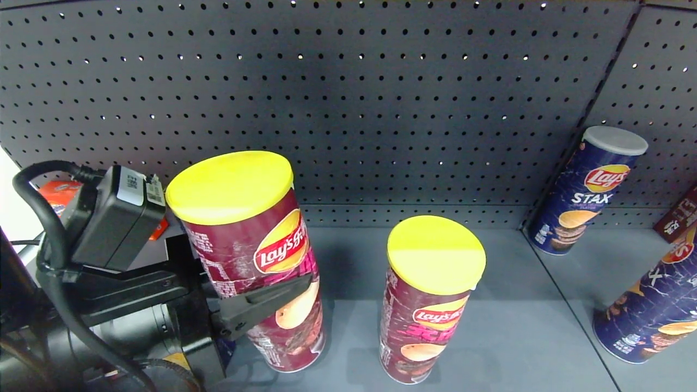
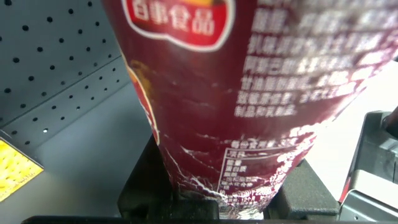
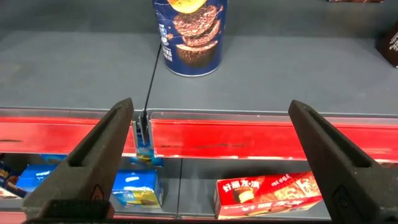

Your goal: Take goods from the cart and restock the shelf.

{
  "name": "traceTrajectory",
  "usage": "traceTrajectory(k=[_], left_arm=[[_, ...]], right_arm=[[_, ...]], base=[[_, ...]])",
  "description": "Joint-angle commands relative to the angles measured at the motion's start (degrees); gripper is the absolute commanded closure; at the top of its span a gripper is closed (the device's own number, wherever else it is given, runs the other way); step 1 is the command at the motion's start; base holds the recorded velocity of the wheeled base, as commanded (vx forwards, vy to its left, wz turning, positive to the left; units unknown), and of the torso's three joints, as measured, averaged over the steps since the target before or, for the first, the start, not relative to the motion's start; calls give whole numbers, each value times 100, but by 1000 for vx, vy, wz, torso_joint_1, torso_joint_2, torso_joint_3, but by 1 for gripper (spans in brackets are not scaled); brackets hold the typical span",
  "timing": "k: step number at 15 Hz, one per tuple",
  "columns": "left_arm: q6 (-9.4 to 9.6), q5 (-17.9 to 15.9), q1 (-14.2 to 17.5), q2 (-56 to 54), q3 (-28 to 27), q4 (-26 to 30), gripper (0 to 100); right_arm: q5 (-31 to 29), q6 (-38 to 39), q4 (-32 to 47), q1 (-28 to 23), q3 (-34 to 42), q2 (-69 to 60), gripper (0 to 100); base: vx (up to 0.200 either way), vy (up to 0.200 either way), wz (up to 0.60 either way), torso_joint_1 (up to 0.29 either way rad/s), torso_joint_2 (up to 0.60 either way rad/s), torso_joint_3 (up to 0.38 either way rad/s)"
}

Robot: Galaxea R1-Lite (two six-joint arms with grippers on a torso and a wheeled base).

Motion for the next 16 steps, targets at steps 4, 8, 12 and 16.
traceTrajectory(k=[4, 8, 12, 16], left_arm=[[-8, -76, 51, 192, -424, 54, 100], [45, -111, 157, 701, -1251, 432, 100], [300, -155, 104, 1255, -1672, 652, 100], [335, -401, 209, 1589, -2173, 1188, 100]], right_arm=[[2, -1, -1, 0, 0, -4, 0], [2, -1, -1, 0, 0, -13, 0], [2, -1, -1, 0, 0, -4, 0], [2, -1, -1, 0, 0, -4, 0]], base=[[0, 0, 0, 0, 0, 0], [0, 0, 0, 0, 0, 0], [0, 0, 0, 0, 0, 0], [0, 0, 0, 0, 0, 0]])
